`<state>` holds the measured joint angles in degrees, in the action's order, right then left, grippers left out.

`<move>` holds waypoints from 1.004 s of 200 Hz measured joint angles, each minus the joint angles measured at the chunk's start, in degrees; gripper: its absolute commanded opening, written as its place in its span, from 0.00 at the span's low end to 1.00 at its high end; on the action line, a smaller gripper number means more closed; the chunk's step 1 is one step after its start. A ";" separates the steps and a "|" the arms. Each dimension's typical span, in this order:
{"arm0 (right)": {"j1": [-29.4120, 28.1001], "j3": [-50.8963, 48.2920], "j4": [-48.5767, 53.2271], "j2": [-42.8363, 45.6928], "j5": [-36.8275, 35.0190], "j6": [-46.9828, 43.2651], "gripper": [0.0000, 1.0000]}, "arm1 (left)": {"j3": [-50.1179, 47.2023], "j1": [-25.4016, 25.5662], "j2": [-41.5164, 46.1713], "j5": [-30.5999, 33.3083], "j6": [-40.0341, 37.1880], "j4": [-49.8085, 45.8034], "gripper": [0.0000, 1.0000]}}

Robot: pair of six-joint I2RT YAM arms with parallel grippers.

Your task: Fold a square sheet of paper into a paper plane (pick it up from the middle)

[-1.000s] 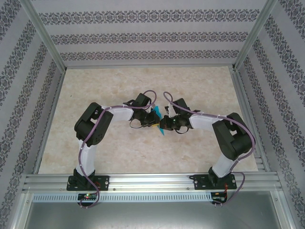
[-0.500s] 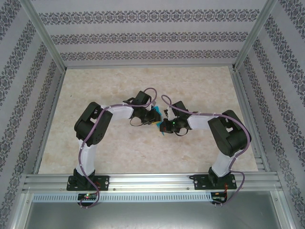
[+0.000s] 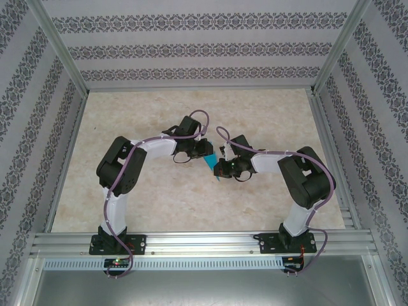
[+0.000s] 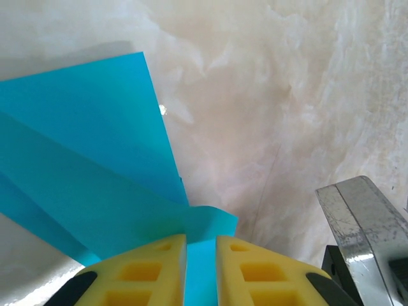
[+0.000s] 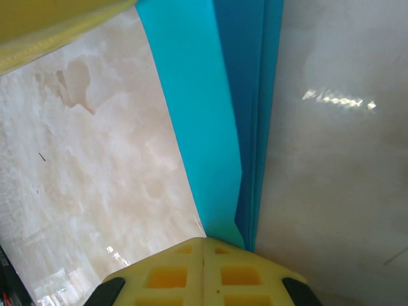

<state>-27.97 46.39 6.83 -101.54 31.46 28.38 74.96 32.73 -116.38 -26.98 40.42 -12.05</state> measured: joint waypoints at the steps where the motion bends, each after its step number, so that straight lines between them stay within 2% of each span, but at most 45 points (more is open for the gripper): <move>1: 0.00 0.00 0.00 0.00 0.00 0.00 0.04 | 0.00 0.00 0.00 0.11 0.00 0.00 0.20; 107: 0.00 0.39 0.22 -0.52 0.72 -0.02 0.05 | 1.38 -0.09 -2.36 4.87 0.52 -1.84 0.20; 201: 0.33 0.76 0.22 -1.16 1.66 -0.04 0.05 | 1.40 -0.94 -2.36 5.33 0.98 -2.67 0.19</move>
<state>-27.64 47.16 7.05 -102.69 33.12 28.34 76.36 31.79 -118.74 -21.65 41.41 -14.72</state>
